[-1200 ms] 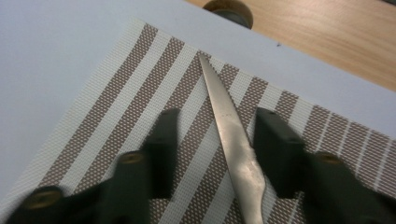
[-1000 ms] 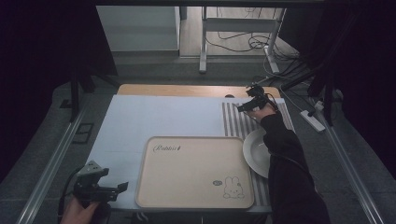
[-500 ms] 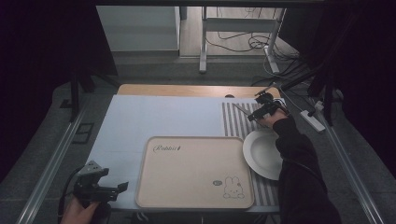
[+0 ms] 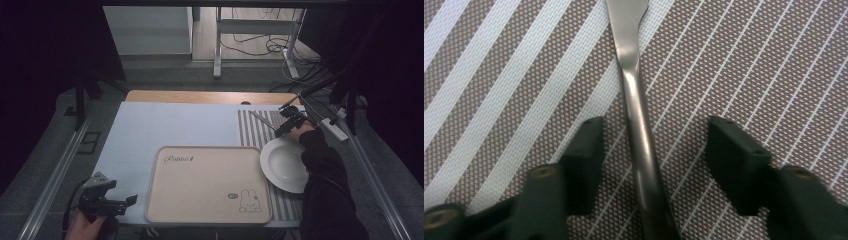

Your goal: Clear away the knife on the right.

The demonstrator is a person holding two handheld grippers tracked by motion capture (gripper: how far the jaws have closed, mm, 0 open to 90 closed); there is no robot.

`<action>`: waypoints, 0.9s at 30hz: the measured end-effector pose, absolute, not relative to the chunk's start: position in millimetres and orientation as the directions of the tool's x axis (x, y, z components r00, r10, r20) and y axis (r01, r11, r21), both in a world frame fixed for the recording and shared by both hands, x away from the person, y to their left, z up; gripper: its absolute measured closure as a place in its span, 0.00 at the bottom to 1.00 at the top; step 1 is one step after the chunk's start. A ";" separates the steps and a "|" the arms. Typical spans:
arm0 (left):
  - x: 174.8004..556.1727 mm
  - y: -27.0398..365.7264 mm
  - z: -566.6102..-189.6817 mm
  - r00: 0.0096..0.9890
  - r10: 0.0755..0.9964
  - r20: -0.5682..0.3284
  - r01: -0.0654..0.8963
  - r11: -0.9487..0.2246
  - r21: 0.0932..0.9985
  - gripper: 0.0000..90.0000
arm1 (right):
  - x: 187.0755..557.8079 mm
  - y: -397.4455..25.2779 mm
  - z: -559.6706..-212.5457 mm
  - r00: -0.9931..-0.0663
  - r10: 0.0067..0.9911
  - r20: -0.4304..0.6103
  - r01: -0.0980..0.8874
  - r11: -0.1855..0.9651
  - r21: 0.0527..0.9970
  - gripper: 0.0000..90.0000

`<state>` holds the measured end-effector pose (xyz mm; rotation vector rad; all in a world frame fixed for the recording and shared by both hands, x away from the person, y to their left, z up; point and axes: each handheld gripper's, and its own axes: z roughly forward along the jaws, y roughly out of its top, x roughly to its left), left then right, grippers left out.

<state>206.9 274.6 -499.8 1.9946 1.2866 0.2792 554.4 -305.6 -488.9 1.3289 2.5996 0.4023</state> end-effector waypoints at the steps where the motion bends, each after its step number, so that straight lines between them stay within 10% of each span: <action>1: 206.9 274.5 -499.8 0.475 0.857 -0.199 0.698 -0.229 0.678 0.03 | 554.1 -305.5 -488.0 -0.583 0.811 -0.044 0.760 0.564 0.322 0.62; 8: 206.8 274.5 -499.9 0.475 0.857 -0.198 0.698 -0.230 0.678 0.03 | 553.3 -302.3 -485.7 -0.618 0.786 -0.028 0.745 0.597 0.299 0.89; 27: 207.2 274.2 -499.8 0.475 0.858 -0.196 0.698 -0.231 0.677 0.03 | 555.3 -297.5 -471.5 -0.607 0.794 -0.018 0.711 0.553 0.435 0.90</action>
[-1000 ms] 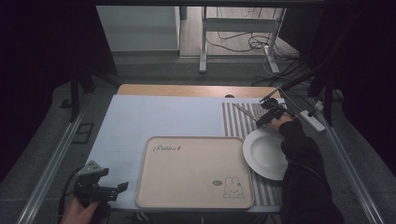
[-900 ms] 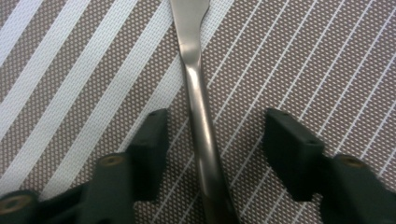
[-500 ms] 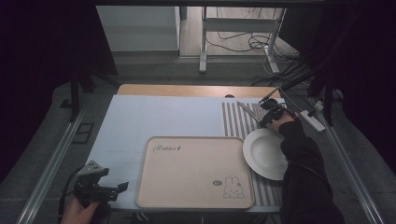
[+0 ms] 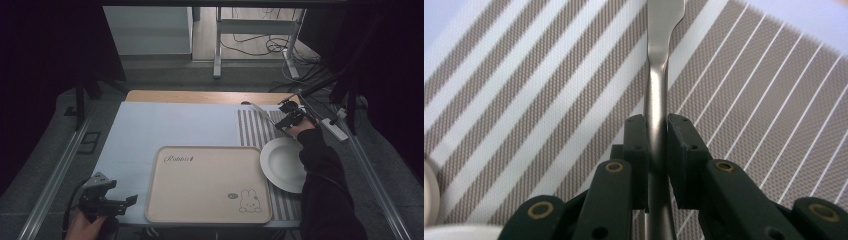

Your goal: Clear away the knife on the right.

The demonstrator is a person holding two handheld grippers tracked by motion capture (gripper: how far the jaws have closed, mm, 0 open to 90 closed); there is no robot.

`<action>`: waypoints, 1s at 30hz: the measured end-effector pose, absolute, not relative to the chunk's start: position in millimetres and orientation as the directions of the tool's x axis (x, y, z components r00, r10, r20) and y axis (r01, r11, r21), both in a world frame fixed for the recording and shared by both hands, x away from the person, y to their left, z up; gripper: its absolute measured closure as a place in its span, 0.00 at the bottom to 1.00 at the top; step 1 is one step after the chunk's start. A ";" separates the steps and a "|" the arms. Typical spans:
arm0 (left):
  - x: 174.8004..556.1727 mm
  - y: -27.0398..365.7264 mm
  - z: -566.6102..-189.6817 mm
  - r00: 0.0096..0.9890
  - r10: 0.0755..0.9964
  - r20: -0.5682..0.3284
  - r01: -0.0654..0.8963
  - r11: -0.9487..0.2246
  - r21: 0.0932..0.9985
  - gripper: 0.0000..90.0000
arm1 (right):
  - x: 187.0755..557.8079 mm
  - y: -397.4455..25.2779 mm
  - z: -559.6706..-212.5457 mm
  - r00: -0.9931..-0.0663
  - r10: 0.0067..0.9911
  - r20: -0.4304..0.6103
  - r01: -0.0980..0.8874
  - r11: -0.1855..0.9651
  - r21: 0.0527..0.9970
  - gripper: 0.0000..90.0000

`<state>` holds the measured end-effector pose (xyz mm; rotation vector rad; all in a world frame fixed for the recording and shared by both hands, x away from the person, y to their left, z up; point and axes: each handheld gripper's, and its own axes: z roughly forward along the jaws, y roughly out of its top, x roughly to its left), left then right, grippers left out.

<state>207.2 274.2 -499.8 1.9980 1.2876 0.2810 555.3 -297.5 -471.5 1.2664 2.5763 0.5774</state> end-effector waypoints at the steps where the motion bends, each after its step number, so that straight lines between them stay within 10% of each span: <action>1: 207.2 274.2 -499.8 0.475 0.858 -0.196 0.698 -0.232 0.677 0.03 | 555.8 -296.8 -470.7 -0.605 0.796 -0.010 0.711 0.545 0.443 0.90; 30: 207.1 273.9 -499.8 0.477 0.857 -0.194 0.697 -0.235 0.677 0.03 | 505.1 -254.4 -445.9 -0.696 0.718 0.022 0.602 0.566 0.563 0.89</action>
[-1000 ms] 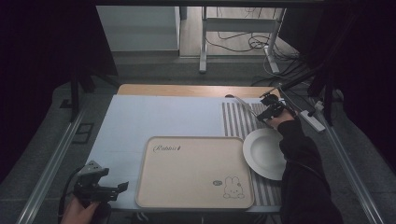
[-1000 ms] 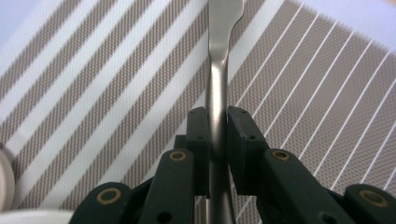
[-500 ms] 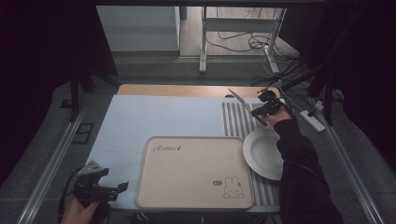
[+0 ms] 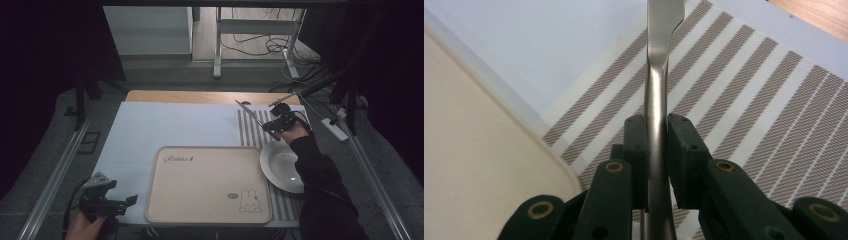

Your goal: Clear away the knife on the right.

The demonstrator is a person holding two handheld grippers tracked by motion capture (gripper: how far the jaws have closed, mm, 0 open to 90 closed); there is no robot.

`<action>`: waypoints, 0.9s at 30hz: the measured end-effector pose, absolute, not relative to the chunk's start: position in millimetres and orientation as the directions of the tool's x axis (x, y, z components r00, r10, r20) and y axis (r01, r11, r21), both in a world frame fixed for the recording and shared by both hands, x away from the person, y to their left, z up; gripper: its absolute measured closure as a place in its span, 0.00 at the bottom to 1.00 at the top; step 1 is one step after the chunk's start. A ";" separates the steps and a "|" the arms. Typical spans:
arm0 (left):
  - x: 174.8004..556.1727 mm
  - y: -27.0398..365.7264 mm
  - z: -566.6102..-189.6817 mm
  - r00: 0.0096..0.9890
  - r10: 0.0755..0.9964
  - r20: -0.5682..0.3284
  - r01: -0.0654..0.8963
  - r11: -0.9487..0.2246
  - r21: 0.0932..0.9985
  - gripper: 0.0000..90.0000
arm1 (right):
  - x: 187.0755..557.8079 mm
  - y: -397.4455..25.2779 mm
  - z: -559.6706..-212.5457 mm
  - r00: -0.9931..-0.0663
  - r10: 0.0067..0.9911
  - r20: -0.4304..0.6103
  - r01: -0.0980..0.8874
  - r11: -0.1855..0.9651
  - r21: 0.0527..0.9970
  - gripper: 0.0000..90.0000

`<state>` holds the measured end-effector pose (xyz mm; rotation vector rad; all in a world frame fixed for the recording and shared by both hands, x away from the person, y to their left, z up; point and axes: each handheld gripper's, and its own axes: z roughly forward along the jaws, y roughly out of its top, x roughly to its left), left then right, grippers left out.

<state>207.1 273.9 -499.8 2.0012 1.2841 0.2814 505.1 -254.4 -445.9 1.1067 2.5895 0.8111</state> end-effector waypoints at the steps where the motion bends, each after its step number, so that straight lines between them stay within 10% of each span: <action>1: 207.1 273.9 -499.7 0.479 0.856 -0.193 0.697 -0.237 0.677 0.03 | 502.1 -252.8 -445.5 -0.702 0.712 0.023 0.598 0.572 0.562 0.89; 27: 206.7 273.1 -499.5 0.482 0.856 -0.188 0.695 -0.243 0.677 0.03 | 415.6 -210.0 -450.8 -0.806 0.592 0.002 0.478 0.650 0.591 0.89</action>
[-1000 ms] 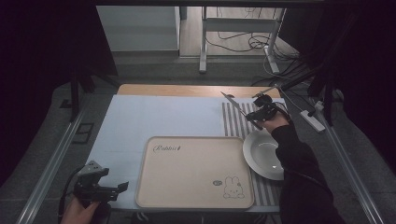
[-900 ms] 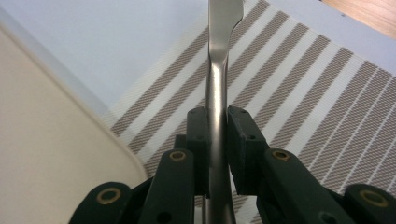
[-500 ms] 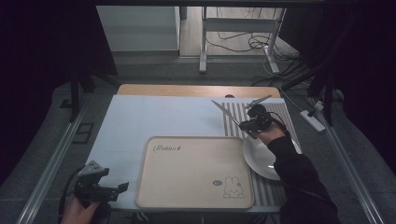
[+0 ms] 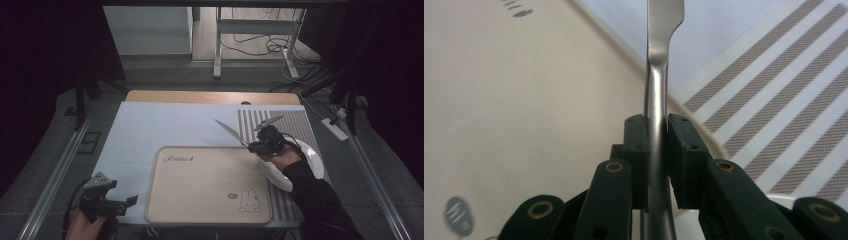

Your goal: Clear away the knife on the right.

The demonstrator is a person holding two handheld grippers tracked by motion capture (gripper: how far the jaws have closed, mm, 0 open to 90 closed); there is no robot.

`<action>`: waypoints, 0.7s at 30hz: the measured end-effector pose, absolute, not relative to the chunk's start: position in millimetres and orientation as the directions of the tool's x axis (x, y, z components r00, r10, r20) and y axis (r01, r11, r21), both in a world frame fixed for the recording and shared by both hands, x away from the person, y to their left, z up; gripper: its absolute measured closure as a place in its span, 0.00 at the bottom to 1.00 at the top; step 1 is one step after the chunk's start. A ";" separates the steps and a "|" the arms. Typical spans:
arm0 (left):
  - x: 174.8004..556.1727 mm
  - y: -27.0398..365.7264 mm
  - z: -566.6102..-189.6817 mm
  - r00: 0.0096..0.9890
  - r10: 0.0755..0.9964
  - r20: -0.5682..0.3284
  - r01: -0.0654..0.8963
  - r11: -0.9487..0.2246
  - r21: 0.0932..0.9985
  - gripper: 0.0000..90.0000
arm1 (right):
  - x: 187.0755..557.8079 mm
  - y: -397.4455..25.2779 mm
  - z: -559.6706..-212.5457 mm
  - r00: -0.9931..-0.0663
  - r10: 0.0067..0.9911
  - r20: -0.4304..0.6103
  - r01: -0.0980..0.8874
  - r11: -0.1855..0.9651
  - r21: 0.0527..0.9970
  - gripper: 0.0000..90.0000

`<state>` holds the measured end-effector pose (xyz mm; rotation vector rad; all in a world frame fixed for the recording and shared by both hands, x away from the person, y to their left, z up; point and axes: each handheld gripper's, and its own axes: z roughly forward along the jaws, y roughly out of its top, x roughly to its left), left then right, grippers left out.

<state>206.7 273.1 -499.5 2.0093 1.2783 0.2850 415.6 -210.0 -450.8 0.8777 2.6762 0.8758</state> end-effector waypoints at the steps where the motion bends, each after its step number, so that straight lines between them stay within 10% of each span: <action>1: 206.7 273.0 -499.5 0.482 0.856 -0.188 0.695 -0.243 0.677 0.03 | 411.9 -209.0 -451.0 -0.807 0.590 0.007 0.480 0.649 0.590 0.89; 21: 206.8 272.6 -499.5 0.486 0.855 -0.183 0.692 -0.248 0.678 0.03 | 343.6 -194.8 -467.0 -0.854 0.519 0.030 0.441 0.694 0.569 0.89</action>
